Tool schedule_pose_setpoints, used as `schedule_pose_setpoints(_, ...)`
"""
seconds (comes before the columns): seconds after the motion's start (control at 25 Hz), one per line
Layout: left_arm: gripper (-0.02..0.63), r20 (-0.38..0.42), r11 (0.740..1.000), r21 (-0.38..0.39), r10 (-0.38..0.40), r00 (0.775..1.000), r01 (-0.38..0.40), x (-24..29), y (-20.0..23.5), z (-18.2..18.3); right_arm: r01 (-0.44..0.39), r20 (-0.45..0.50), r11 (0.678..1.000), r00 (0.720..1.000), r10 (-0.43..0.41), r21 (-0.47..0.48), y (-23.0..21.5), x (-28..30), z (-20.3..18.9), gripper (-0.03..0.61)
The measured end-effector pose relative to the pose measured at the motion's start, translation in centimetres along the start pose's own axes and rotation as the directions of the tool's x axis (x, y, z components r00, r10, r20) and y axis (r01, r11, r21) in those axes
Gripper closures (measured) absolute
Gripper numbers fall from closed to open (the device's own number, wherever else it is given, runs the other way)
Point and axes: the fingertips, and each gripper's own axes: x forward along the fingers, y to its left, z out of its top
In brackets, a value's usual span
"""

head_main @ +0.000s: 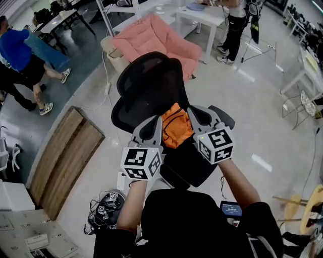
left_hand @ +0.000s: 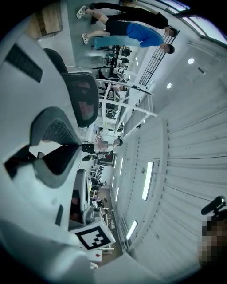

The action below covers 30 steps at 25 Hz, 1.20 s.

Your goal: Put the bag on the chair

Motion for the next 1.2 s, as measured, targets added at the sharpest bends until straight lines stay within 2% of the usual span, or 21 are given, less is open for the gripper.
schedule_pose_setpoints(0.56, 0.603, 0.124, 0.994, 0.109, -0.011, 0.992, -0.002, -2.8, -3.1, 5.7, 0.011, 0.15, 1.0, 0.989, -0.007, -0.024, 1.2, -3.9, 6.4, 0.577)
schedule_pose_setpoints(1.2, 0.603, 0.129, 0.99, 0.138, -0.003, 0.992, -0.015, -4.0, -4.7, 6.3, -0.01, 0.154, 1.0, 0.988, 0.011, -0.009, 1.5, -5.4, 6.7, 0.577)
